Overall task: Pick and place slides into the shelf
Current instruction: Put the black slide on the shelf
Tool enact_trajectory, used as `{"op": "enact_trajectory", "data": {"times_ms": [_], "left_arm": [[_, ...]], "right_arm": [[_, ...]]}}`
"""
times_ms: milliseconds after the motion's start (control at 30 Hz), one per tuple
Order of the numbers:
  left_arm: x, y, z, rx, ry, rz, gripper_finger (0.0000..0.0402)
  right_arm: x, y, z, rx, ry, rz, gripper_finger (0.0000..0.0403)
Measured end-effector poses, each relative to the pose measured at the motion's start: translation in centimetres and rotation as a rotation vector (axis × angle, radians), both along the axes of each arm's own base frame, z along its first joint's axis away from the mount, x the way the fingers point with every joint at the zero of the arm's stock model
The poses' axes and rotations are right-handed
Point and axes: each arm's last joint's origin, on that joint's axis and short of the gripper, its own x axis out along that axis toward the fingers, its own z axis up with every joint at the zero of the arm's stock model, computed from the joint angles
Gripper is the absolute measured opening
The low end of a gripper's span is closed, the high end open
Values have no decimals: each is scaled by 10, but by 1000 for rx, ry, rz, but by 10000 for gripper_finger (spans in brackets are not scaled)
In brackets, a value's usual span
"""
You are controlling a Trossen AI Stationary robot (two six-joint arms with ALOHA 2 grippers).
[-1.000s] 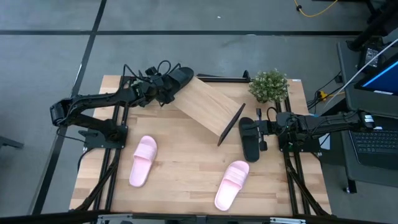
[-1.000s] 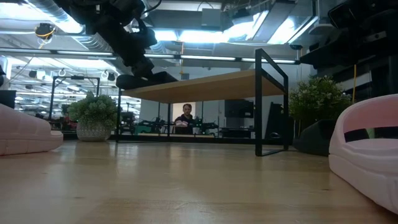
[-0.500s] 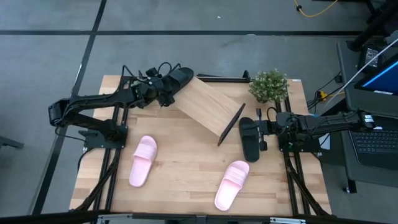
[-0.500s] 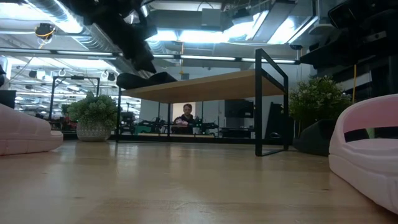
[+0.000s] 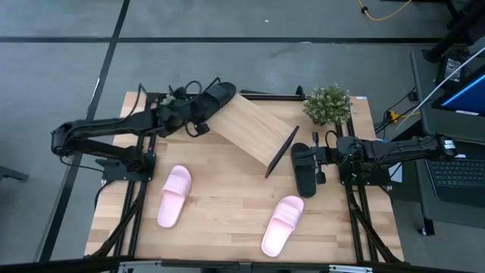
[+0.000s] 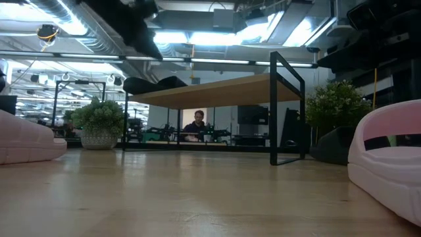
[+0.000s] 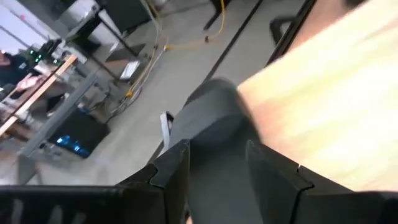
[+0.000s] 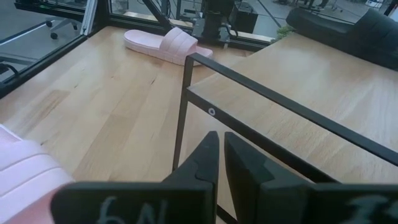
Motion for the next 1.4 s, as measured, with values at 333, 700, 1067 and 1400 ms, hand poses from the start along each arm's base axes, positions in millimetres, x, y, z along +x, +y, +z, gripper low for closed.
{"op": "enact_trajectory", "data": {"times_ms": [333,700,1067,1400], "left_arm": [[-28,-36,31,-81,-286,-87,125],[-27,-60,17,-120,-239,-120,4],[-28,-92,-9,-162,-223,-202,0],[-45,-111,-30,-232,-223,-318,0]], "right_arm": [[0,0,0,0,0,0,29],[1,1,2,152,-17,-35,6],[0,27,27,195,-145,120,5],[6,64,48,108,-97,73,3]]}}
